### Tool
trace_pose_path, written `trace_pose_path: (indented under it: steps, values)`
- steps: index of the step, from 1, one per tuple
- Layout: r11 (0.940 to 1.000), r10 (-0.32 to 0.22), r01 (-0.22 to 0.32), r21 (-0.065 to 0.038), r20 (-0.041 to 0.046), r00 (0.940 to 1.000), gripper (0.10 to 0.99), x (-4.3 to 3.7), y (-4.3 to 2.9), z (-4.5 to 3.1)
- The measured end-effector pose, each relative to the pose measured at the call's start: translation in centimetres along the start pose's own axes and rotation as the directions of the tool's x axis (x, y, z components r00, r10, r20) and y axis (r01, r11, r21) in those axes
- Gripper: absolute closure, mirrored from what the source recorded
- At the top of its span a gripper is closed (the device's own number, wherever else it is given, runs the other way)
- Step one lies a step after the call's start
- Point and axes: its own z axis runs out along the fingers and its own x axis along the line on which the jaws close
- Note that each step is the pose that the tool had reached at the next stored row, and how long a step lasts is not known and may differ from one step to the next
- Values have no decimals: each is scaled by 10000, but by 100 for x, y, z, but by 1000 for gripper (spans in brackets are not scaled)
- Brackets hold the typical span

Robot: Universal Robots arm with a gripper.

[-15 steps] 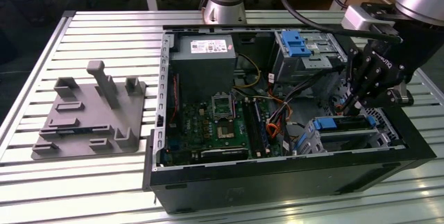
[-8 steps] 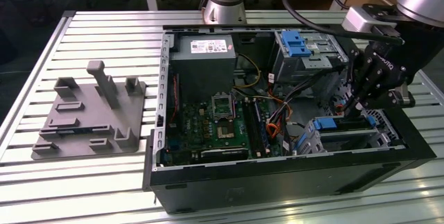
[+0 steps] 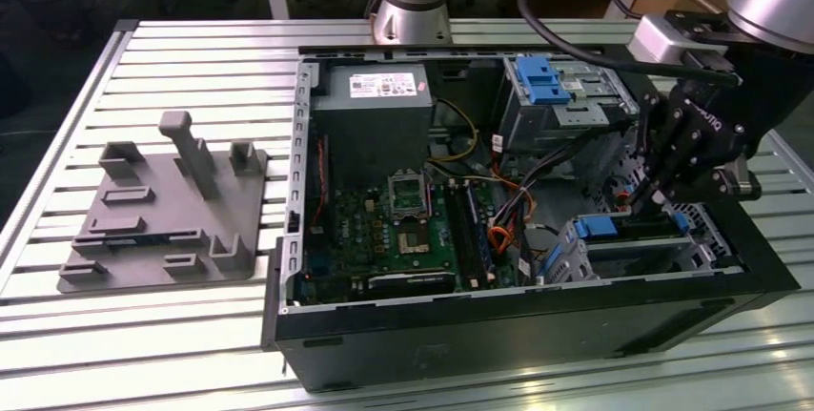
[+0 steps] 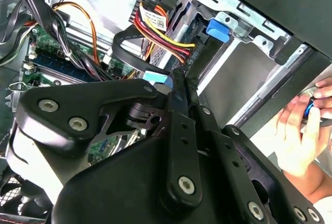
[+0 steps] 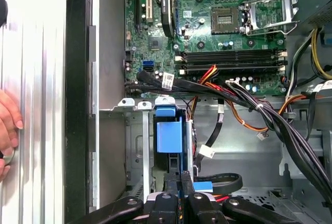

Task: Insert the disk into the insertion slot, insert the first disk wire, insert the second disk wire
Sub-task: 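Insert the second disk wire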

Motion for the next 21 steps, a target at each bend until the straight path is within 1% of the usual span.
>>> trace_pose_path:
  steps: [21]
  values:
    - [10000,0,0,-2,1,10000,937,-5,-14,53]
